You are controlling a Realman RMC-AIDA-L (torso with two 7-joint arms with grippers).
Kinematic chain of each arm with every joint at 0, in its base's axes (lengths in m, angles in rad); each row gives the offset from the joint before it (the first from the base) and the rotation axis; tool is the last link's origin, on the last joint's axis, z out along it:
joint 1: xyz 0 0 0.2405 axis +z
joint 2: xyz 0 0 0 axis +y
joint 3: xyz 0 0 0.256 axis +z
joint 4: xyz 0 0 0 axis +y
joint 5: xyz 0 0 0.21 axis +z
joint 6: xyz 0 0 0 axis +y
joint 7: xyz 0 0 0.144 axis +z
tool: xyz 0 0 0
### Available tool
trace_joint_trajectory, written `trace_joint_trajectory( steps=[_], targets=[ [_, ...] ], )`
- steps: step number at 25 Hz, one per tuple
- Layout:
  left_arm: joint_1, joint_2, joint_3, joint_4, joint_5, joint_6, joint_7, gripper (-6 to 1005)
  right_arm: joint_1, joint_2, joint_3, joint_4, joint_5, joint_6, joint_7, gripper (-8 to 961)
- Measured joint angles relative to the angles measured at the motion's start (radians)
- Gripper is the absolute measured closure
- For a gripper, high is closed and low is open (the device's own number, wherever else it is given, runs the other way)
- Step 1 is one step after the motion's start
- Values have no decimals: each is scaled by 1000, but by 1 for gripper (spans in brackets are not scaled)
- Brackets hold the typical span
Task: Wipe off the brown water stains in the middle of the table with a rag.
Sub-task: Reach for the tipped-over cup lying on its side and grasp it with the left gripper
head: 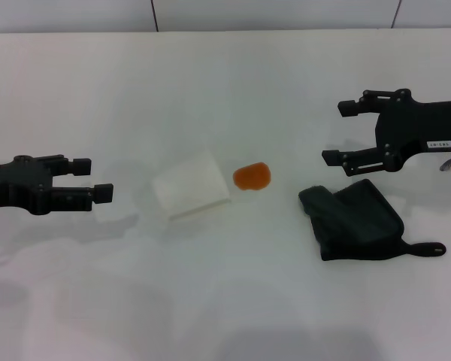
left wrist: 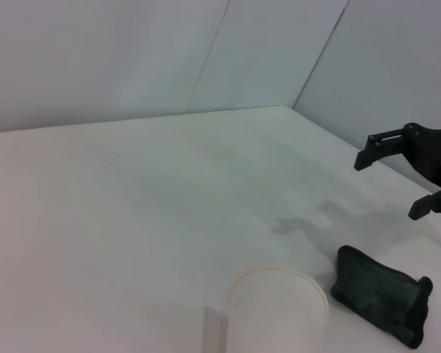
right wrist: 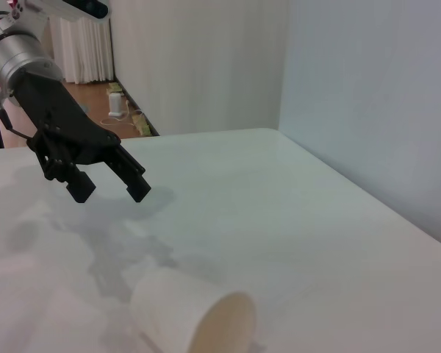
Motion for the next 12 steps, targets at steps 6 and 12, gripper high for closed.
trace_joint_trajectory(
  steps=[6,12],
  targets=[
    [2,0,0,0,0,-2,0,113,-2,0,0,1,0,3,0,84],
    [4,0,0,0,0,-5,0,115,-3,1,0,2,0,3,0,84]
  ],
)
